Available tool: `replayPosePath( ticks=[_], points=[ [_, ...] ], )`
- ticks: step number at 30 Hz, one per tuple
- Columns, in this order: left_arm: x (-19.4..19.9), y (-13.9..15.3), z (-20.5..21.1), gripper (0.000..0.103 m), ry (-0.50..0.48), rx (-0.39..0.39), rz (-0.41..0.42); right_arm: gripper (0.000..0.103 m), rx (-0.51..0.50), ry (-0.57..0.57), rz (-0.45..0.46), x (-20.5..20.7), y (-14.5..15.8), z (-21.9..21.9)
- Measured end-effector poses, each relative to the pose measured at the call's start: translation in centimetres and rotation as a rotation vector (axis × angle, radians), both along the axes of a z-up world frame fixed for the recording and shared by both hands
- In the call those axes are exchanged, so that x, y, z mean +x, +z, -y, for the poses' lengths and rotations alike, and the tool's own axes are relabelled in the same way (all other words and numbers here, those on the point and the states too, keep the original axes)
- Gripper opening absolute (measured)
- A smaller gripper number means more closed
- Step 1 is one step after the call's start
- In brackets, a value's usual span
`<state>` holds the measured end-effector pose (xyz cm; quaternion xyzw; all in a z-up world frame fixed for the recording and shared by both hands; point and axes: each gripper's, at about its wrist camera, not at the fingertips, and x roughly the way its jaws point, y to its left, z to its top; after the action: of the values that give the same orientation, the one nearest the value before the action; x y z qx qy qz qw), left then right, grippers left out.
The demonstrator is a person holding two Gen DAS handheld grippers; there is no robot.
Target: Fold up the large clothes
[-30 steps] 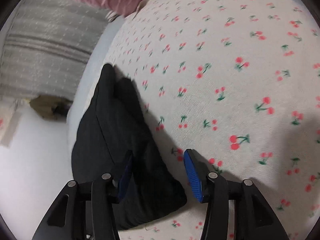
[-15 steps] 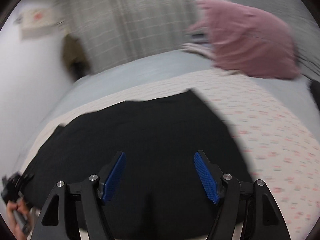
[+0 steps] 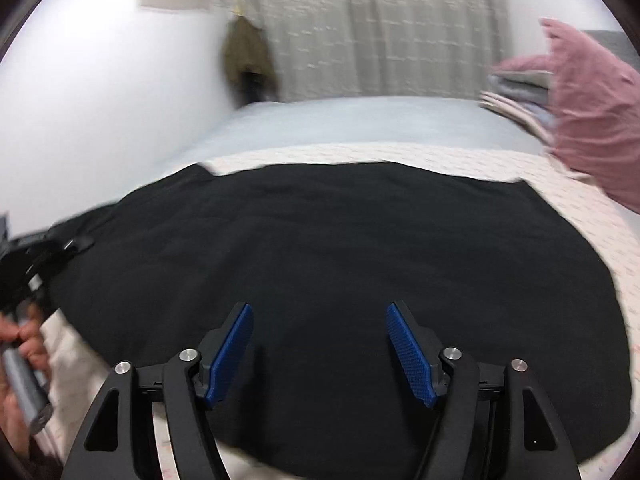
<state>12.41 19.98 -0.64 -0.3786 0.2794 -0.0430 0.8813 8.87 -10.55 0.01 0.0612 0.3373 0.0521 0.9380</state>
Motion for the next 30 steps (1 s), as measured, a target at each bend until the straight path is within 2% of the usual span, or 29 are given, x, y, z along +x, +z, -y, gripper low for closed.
replayPosePath(
  ticks=[2, 4, 8, 11, 13, 17, 19, 21, 24, 26, 28, 30],
  points=[
    [-0.7, 2.1, 1.7, 0.027, -0.036, 0.055, 0.079, 0.057, 0.024, 0.107, 0.006, 0.0, -0.2, -0.8],
    [-1.3, 4.0, 3.8, 0.027, -0.083, 0.106, 0.153, 0.044, 0.021, 0.152, -0.022, 0.3, -0.8, -1.4],
    [-1.9, 6.2, 7.4, 0.027, -0.187, 0.131, 0.255, 0.042, 0.048, 0.185, -0.180, 1.7, -3.5, -1.1],
    [-2.2, 7.0, 10.4, 0.027, -0.285, 0.152, 0.311, 0.042, 0.134, 0.233, -0.201, 1.9, -3.3, 0.7],
    [-2.3, 7.2, 12.9, 0.027, -0.372, 0.173, 0.336, 0.042, 0.228, 0.200, -0.229, 2.2, -2.7, 3.4],
    [-2.4, 6.1, 18.3, 0.027, -0.568, 0.257, 0.337, 0.047, 0.459, 0.051, -0.198, 2.2, -1.9, 11.3],
    [-2.5, 4.3, 21.3, 0.027, -0.671, 0.333, 0.310, 0.057, 0.582, -0.040, -0.182, 1.8, -2.2, 15.6],
    [-2.6, 2.5, 23.4, 0.028, -0.746, 0.388, 0.271, 0.061, 0.680, -0.118, -0.171, 1.3, -2.8, 19.2],
    [-2.6, -0.9, 25.5, 0.028, -0.854, 0.452, 0.198, 0.065, 0.756, -0.212, -0.156, 0.6, -3.7, 22.9],
    [-2.4, -2.9, 26.0, 0.028, -0.901, 0.466, 0.162, 0.066, 0.806, -0.229, -0.151, 0.5, -4.4, 24.2],
    [-3.0, -3.1, 26.2, 0.028, -0.913, 0.502, 0.182, 0.069, 0.838, -0.225, -0.153, 0.2, -4.8, 24.2],
    [-3.5, -2.0, 26.2, 0.035, -0.936, 0.540, 0.187, 0.074, 0.822, -0.216, -0.158, 0.4, -4.6, 23.5]
  ],
)
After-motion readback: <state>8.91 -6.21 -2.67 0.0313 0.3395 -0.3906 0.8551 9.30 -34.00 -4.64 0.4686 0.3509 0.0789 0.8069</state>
